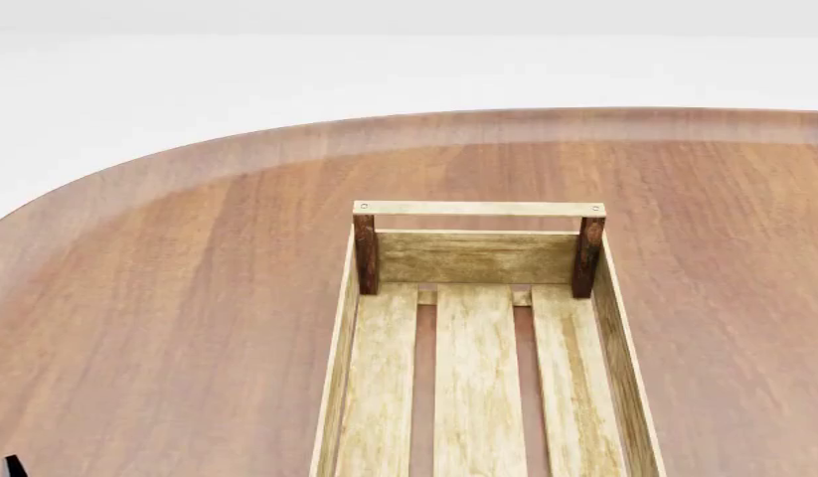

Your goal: Pick up the cream cheese and put it in the tray.

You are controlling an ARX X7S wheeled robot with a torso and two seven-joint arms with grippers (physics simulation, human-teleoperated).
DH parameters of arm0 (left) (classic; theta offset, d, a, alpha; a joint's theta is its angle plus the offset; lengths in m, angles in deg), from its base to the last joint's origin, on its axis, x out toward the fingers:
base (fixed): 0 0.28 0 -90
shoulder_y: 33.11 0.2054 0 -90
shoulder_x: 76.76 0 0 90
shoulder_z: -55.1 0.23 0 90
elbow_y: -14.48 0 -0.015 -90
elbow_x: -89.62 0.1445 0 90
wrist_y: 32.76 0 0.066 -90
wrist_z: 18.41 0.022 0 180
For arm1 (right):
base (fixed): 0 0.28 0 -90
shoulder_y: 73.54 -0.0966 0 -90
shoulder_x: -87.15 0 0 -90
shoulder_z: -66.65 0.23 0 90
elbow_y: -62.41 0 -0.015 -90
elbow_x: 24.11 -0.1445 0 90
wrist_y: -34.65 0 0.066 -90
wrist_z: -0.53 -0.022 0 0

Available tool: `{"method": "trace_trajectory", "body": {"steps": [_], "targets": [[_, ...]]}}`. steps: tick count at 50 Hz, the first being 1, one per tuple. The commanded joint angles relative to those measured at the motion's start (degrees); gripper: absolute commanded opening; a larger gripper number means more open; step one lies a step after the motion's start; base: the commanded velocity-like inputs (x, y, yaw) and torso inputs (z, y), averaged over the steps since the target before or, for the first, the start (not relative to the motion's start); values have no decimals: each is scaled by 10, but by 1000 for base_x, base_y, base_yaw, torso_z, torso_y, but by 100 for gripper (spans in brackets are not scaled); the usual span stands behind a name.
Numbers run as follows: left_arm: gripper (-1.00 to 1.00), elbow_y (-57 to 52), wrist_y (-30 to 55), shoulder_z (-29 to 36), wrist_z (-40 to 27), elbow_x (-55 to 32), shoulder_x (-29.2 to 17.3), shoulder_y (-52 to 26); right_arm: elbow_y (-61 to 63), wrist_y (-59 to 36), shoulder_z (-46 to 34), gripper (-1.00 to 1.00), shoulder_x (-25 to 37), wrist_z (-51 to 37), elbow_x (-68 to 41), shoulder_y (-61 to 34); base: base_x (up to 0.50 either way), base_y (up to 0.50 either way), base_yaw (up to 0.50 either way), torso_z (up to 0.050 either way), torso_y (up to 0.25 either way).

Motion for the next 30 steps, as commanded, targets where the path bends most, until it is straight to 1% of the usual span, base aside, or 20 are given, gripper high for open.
{"method": "trace_trajectory", "body": {"steps": [1, 24, 30], "targets": [[100, 1, 1, 2, -2, -1, -1, -1, -20, 1, -2, 100, 2, 4, 0, -10, 0, 0, 0, 0, 0], [100, -1, 1, 3, -7, -1, -5, -1, -49, 1, -5, 100, 4, 12, -4, -25, 0, 0, 0, 0, 0], [100, 0, 3, 3, -9, -3, -5, -2, -70, 5, -5, 100, 6, 25, -9, -34, 0, 0, 0, 0, 0]]}}
